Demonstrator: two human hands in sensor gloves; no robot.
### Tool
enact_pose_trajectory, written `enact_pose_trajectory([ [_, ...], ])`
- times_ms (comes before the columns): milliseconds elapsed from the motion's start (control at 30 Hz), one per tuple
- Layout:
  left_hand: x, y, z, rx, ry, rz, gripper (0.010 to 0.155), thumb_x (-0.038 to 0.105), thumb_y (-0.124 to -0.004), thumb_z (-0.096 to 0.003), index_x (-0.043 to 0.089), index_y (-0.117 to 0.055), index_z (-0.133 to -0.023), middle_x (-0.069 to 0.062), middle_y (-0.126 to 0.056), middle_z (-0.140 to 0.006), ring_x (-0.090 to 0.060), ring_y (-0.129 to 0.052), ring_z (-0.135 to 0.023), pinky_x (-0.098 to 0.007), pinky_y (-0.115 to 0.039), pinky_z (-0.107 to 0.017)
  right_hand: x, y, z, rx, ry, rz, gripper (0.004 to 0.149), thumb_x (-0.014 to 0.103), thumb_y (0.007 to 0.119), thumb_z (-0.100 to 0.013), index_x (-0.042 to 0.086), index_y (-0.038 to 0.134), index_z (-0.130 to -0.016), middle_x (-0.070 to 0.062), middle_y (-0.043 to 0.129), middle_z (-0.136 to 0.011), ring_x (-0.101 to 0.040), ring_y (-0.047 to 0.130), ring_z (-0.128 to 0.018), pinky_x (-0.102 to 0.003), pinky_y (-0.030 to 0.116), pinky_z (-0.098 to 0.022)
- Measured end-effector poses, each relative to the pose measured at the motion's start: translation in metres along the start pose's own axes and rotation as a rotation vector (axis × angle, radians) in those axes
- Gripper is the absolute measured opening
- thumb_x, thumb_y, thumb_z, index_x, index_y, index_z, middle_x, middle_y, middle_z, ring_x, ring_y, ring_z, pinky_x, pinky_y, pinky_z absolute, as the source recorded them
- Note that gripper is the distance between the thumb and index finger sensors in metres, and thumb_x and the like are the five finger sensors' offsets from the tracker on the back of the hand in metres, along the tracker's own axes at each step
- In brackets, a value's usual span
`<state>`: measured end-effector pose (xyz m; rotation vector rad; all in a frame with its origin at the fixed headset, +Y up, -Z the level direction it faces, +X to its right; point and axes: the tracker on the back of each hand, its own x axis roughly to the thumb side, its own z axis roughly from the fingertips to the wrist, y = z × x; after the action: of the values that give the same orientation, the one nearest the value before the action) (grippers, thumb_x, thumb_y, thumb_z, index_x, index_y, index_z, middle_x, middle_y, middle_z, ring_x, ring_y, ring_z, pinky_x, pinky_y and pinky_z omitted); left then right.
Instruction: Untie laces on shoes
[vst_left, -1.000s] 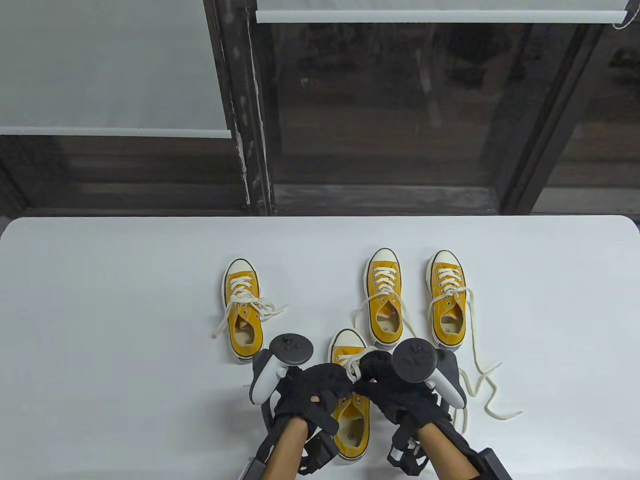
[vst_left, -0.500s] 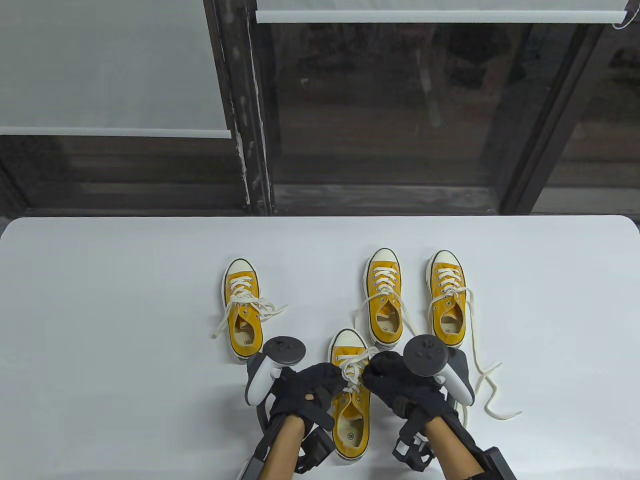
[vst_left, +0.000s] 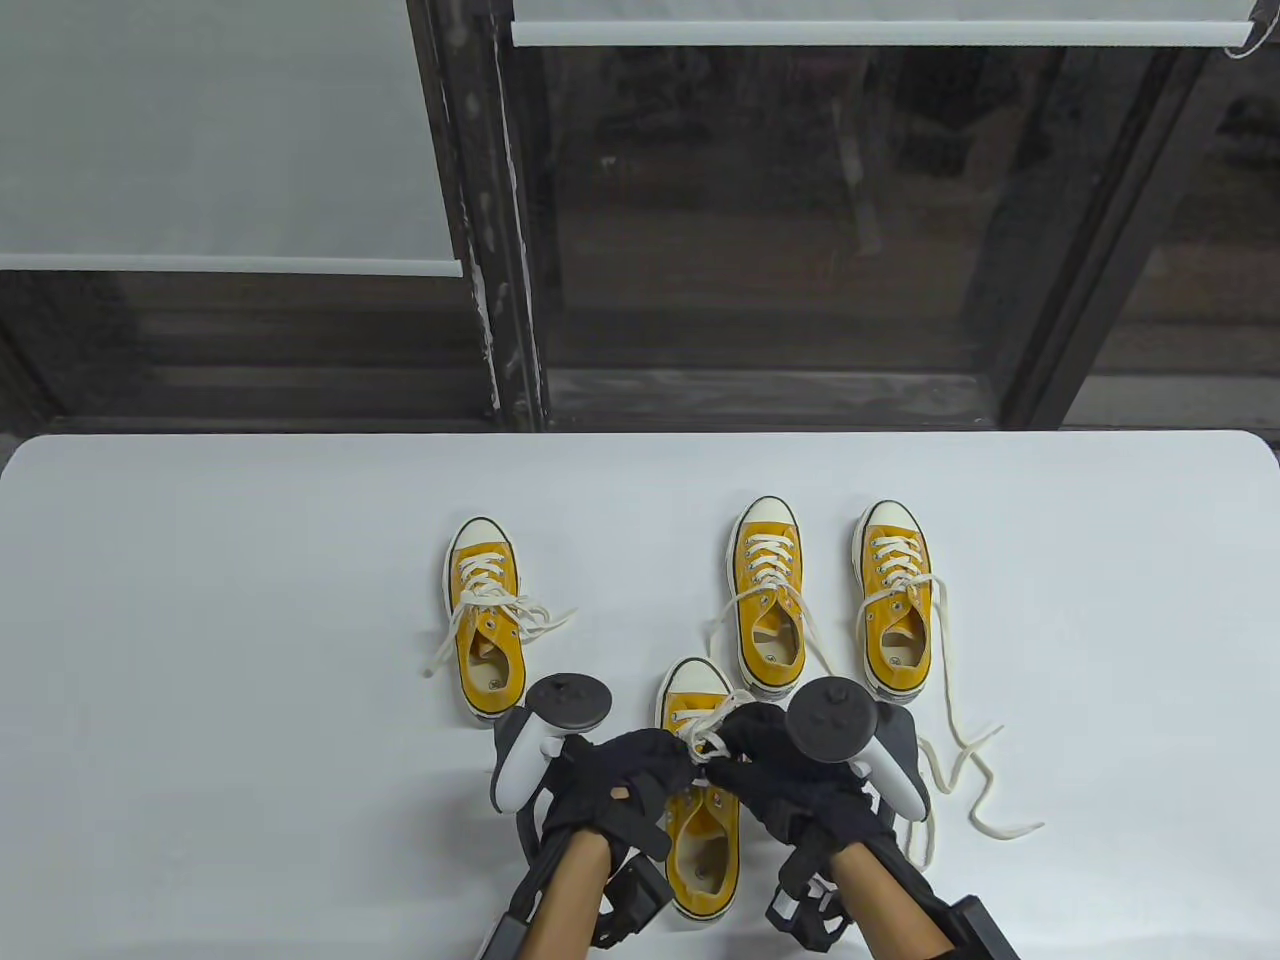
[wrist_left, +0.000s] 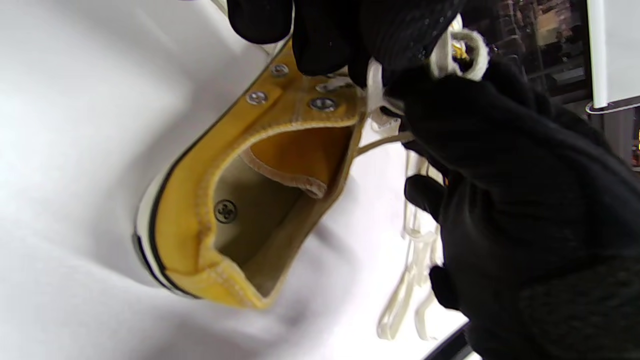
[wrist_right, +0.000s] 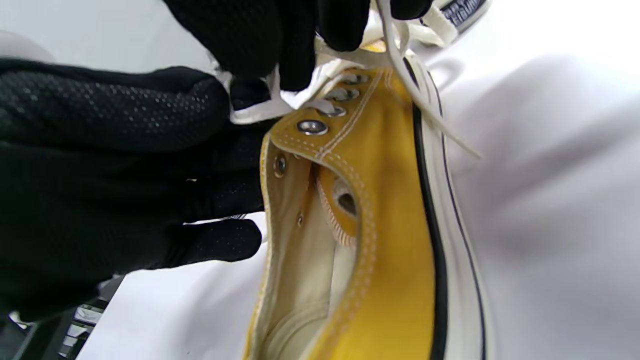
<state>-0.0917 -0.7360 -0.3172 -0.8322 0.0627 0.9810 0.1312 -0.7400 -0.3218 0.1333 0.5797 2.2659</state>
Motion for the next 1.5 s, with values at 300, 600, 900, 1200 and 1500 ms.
enact_pose_trajectory([
  [300,0.016,-0.003,0.009,0.082,-0.032,-0.178,0.061,0.037,-0.074,-0.0634,0.028,-0.045,-0.117,0.000,-0.048,-0.120,-0.032,-0.039,-0.116,-0.065,-0.033,-0.082,-0.002,-0.003,-0.001,0.027,-0.005,-0.029,0.038,0.038,0.065,-0.065,0.020,0.071,-0.098,-0.010,0.040,-0.115,-0.044,0.029,-0.109,-0.070,0.029,-0.074],
  [600,0.018,-0.004,0.009,0.108,-0.028,-0.214,0.041,0.041,-0.075,-0.0624,0.031,-0.069,-0.102,0.006,-0.080,-0.095,-0.018,-0.065,-0.107,-0.063,-0.039,-0.084,0.002,-0.003,0.001,0.043,-0.039,-0.051,0.039,0.037,0.067,-0.064,0.015,0.072,-0.096,-0.009,0.042,-0.115,-0.044,0.029,-0.110,-0.069,0.029,-0.074],
  [900,0.011,0.002,0.007,0.071,-0.029,-0.133,0.042,0.040,-0.067,-0.0643,0.029,-0.062,-0.105,0.003,-0.070,-0.107,-0.027,-0.049,-0.116,-0.066,-0.032,-0.083,-0.010,-0.006,-0.002,0.019,0.039,-0.056,0.039,0.036,0.064,-0.064,0.014,0.074,-0.095,-0.012,0.043,-0.114,-0.047,0.030,-0.108,-0.070,0.029,-0.073],
  [1200,0.024,-0.004,0.015,0.096,-0.103,-0.185,0.040,0.040,-0.069,-0.0655,0.035,-0.061,-0.105,0.006,-0.074,-0.109,-0.021,-0.055,-0.118,-0.062,-0.038,-0.085,0.014,-0.005,0.010,-0.105,-0.053,0.147,0.040,0.045,0.075,-0.060,0.026,0.072,-0.096,-0.005,0.053,-0.113,-0.041,0.040,-0.112,-0.071,0.032,-0.073],
  [1500,0.013,0.003,0.010,0.107,-0.053,-0.146,0.056,0.037,-0.070,-0.0660,0.035,-0.045,-0.115,0.011,-0.072,-0.106,-0.016,-0.058,-0.115,-0.062,-0.036,-0.086,-0.003,-0.014,0.007,-0.126,0.042,0.021,0.036,0.038,0.069,-0.063,0.017,0.083,-0.088,-0.005,0.065,-0.107,-0.042,0.049,-0.108,-0.072,0.035,-0.072],
])
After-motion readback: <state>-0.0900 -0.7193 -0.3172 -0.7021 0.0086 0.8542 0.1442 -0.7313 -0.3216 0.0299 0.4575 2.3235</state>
